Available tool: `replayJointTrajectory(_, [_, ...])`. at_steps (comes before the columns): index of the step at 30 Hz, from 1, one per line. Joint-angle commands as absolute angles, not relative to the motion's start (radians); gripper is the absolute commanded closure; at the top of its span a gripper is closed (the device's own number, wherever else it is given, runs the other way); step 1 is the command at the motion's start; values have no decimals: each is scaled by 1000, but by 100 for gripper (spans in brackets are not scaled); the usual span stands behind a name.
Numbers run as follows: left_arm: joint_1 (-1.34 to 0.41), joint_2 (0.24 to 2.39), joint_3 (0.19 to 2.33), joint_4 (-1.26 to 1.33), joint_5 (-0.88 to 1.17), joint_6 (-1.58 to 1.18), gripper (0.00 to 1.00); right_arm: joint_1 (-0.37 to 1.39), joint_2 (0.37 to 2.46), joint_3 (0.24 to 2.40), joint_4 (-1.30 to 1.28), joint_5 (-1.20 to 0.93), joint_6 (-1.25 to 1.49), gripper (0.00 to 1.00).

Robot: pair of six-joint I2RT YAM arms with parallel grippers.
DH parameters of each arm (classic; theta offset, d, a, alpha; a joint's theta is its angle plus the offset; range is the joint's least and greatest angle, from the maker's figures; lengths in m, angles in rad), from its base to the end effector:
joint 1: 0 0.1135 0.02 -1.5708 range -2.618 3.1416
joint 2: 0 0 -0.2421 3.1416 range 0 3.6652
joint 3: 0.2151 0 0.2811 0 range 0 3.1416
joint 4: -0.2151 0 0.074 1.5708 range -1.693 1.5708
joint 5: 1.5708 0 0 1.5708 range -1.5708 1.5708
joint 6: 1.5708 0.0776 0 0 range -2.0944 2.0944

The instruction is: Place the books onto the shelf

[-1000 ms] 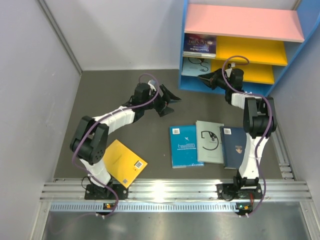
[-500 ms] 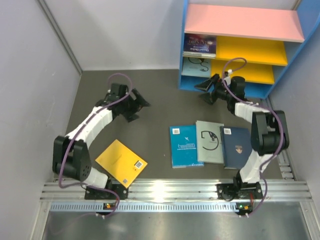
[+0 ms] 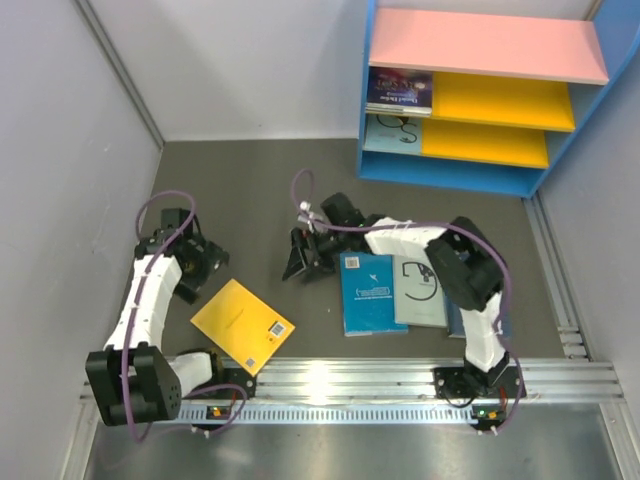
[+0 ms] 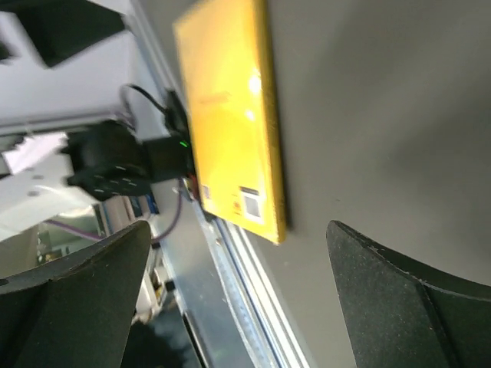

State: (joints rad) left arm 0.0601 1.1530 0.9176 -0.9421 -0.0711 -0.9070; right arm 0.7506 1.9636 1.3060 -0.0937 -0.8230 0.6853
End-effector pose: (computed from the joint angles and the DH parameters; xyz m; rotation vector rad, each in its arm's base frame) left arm 0.2600 0.0212 0.1892 -1.2963 2.4266 -0.1360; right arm 0.2971 0.3549 0.1303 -0.5743 2.5685 1.5888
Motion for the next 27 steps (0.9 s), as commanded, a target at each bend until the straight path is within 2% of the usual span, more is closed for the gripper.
replayJointTrajectory(1, [115, 1103, 870, -1071, -63, -864, 1, 804, 2052, 1364, -238, -816, 594, 4])
replayJointTrajectory(11, [115, 996, 709, -1154, -110, -879, 2, 923, 2198, 1468, -330, -724, 532, 2])
replayJointTrajectory(14, [87, 959, 690, -1134, -124, -913, 6, 966, 2232, 1488, -342, -701, 523, 2])
replayJointTrajectory(20, [6, 962, 693, -1127, -231, -1006, 6, 1041, 2296, 1497, -344, -687, 538, 2])
replayJointTrajectory(22, [-69, 986, 701, -1124, -256, -1035, 5, 1066, 2328, 1508, -342, -713, 549, 2])
replayJointTrajectory(25, [-132, 1017, 666, -1078, -228, -1070, 6, 1086, 2352, 1488, -267, -768, 580, 6])
replayJointTrajectory(27, [-147, 1008, 646, -1031, -206, -1072, 6, 1085, 2358, 1442, -204, -814, 632, 17])
